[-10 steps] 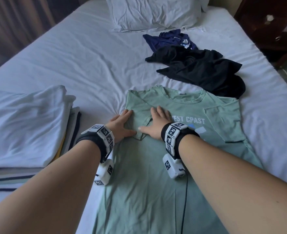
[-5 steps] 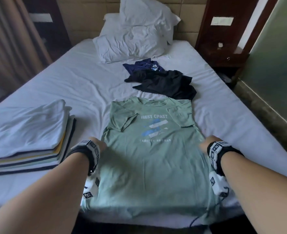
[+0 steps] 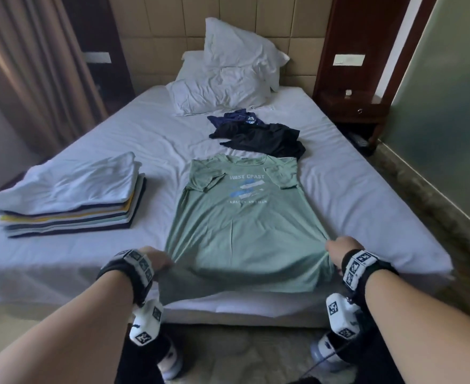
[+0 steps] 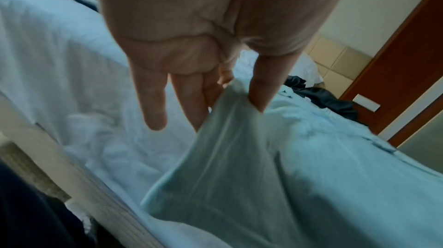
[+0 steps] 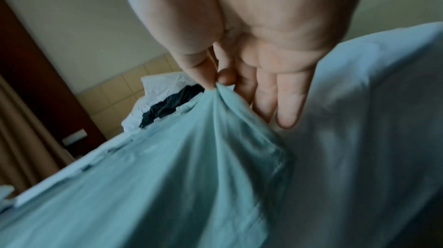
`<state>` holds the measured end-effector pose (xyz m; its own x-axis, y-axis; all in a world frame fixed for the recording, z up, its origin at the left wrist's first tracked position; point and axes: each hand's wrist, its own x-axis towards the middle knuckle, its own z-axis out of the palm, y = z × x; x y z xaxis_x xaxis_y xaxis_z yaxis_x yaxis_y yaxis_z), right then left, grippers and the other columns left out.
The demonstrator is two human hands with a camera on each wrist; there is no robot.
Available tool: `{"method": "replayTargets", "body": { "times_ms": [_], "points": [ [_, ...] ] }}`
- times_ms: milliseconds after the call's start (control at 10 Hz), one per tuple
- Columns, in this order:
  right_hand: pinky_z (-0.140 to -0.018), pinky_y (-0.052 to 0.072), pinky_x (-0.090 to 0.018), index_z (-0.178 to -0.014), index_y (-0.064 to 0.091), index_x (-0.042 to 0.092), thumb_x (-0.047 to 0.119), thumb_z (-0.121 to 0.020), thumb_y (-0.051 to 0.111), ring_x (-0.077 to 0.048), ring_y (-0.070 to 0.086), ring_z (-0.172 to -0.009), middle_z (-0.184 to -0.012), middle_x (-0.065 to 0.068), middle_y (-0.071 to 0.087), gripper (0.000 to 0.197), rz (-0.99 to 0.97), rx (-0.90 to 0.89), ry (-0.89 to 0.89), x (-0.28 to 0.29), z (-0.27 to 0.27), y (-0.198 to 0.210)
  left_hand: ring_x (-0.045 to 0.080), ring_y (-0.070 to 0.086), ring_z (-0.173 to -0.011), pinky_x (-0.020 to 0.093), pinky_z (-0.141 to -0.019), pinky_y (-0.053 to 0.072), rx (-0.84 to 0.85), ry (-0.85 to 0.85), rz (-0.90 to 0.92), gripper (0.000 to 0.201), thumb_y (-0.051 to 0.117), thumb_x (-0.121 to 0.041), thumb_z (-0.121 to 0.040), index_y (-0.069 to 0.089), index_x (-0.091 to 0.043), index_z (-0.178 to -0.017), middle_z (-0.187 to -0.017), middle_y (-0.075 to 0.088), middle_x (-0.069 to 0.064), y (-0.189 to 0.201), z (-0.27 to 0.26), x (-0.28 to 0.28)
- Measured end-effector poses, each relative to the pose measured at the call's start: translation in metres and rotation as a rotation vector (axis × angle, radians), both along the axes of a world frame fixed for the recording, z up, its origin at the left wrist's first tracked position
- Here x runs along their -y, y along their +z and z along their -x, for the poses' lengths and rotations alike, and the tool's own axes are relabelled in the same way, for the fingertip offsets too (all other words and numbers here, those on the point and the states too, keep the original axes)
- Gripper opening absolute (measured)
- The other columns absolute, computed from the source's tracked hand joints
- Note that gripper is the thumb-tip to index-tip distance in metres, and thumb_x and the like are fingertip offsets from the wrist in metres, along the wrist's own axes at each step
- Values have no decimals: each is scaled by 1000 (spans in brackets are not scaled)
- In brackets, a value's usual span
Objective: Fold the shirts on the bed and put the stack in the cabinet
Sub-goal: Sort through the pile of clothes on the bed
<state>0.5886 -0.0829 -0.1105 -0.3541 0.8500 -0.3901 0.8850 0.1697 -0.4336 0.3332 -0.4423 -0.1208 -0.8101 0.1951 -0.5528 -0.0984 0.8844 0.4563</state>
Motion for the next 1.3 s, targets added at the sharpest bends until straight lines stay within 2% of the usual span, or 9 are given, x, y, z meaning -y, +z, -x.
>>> {"method": "replayTargets", "body": {
  "times_ms": [200,300,400,500,600,700,800,900,1300],
  "points": [
    [-78,47,-31,-115,57,3,26,-96,56,-34,62,-111,-98,-13,59,30,23,-302,-204,44,-42,37,43,64,-118,53,-100,53,-25,60,-273,46,70,-22,-92,65,7,-127,-123,68,25,-29,19,31],
    [-83,37,-31,-107,46,3,26,-90,74,-31,55,-101,-100,-12,50,39,33,-398,-198,64,-63,47,42,70,-82,52,-81,61,74,161,-321,44,93,-22,-67,72,8,-90,-86,72,24,-3,-17,48],
    [-78,53,-32,-131,44,-4,14,-83,79,-36,67,-98,-118,-18,59,61,82,-302,-98,81,-86,56,49,70,-101,59,-94,56,287,207,-326,89,102,-16,-19,73,12,-99,-98,73,30,-15,-28,71],
    [-42,51,-25,-126,57,-5,0,-86,69,-24,65,-59,-82,-12,60,41,122,-236,-5,95,-109,65,51,67,-109,65,-93,54,357,195,-362,92,102,-17,-26,72,7,-109,-109,72,28,-34,-25,92],
    [-37,48,-24,-128,57,-4,-2,-92,60,-20,61,-42,-66,-13,64,36,178,-227,9,108,-126,69,41,69,-101,56,-80,61,150,209,-405,26,84,-22,-79,65,-11,-94,-103,69,17,10,-70,104],
    [-35,44,-24,-115,55,-11,-1,-96,56,-23,52,-35,-47,-14,58,21,241,-209,-69,118,-142,73,25,65,-80,39,-83,61,55,222,-409,42,61,-17,-100,64,-19,-59,-78,59,3,29,-83,116],
    [-39,38,-22,-96,59,-8,5,-95,57,-19,45,-40,-50,-11,53,13,318,-220,-90,120,-154,84,10,51,-38,20,-43,47,96,320,-525,53,58,-19,-102,57,-14,-50,-43,52,-4,53,-89,123],
    [-33,33,-16,-78,55,7,-3,-94,51,-14,40,-37,-55,-11,47,19,353,-479,-132,118,-148,102,11,51,-28,23,-35,49,182,532,-793,31,62,-12,-99,53,-9,-70,-39,54,3,75,-94,118],
    [-60,60,-30,-105,63,6,5,-98,49,-26,74,-81,-94,-13,72,15,676,-1249,-545,36,-44,72,24,76,-98,39,-92,58,265,579,-1361,29,54,-8,-95,59,-3,-122,-119,72,15,81,-7,14]
  ]
}}
